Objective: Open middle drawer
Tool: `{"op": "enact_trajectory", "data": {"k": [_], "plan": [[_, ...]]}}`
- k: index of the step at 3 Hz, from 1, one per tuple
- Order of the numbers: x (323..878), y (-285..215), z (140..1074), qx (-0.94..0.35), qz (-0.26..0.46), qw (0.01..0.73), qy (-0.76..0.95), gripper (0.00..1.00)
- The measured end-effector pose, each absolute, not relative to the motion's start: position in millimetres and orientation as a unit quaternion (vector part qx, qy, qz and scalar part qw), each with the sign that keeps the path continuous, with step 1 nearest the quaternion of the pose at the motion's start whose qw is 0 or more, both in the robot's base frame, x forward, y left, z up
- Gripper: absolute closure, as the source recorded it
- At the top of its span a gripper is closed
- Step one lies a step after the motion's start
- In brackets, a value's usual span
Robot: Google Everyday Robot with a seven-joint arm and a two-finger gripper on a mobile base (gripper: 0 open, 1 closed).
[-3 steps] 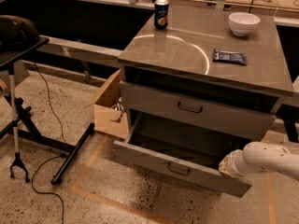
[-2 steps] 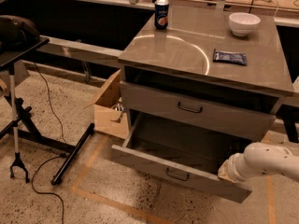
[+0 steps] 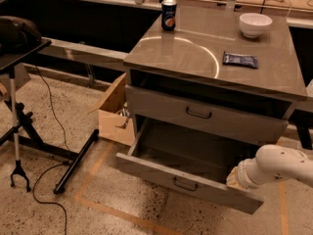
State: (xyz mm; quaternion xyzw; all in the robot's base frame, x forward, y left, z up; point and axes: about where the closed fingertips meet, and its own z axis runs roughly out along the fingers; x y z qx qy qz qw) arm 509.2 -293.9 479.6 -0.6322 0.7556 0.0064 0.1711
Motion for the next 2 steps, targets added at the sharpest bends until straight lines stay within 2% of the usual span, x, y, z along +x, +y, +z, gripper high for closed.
{"op": "enact_trajectory", "data": {"k": [2], "plan": [[550,-276,499,-0.657,-0.018,0.199,0.727,1.0]]}}
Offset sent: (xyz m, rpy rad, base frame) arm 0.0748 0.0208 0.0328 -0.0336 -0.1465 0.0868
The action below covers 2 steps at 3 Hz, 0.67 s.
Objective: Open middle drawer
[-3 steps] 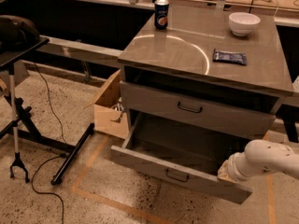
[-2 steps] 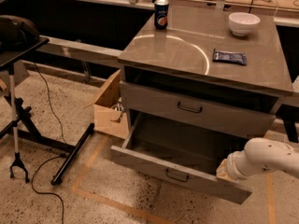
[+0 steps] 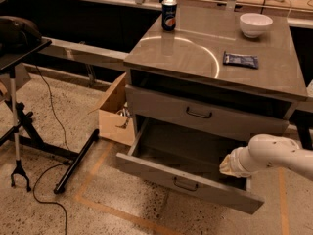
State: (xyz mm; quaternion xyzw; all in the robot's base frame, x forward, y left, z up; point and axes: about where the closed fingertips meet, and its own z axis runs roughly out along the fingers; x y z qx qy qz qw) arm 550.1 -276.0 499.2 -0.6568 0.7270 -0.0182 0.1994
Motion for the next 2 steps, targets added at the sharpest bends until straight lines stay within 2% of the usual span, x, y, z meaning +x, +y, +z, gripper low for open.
{"op": "enact_trajectory", "data": {"k": [2], "plan": [[581,-267,467,-0.66,-0.012,0.179,0.729,1.0]]}}
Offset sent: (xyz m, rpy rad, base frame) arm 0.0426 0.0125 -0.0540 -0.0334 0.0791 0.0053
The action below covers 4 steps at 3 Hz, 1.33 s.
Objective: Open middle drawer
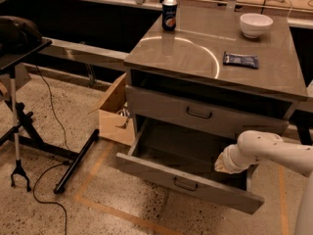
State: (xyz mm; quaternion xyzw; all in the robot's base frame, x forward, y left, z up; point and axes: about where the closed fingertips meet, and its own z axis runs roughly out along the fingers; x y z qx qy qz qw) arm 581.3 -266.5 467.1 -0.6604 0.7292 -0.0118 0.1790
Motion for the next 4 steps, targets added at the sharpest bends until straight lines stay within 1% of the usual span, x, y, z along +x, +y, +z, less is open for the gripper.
{"op": "enact_trajectory", "data": {"k": [2,4], "plan": [[572,-263,426,-0.657,0.014,0.132,0.742,1.0],[534,-269,406,-0.647,0.05,0.079,0.757,1.0]]}}
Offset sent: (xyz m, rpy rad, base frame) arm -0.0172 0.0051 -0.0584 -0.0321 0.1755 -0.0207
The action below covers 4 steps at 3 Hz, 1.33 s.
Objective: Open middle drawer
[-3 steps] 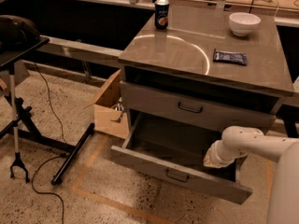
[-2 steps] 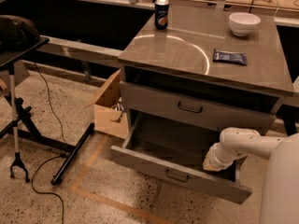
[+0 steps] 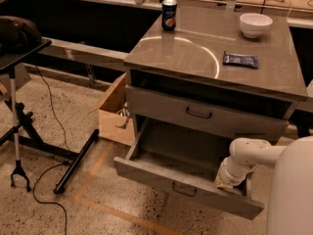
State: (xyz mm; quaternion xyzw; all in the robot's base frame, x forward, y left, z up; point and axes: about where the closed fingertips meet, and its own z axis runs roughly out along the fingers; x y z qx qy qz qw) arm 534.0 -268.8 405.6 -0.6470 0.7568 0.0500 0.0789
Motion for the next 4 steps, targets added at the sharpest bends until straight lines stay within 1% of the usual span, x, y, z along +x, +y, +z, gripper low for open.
{"op": "enact_trajectory", "data": {"k": [2,3,4], "plan": [[478,-266,401,-0.634,0.1,0.026,0.767,1.0],[478,-266,401,-0.634,0.1,0.026,0.767,1.0],[467,-268,415,-0.622,0.101,0.038,0.775,1.0]]}}
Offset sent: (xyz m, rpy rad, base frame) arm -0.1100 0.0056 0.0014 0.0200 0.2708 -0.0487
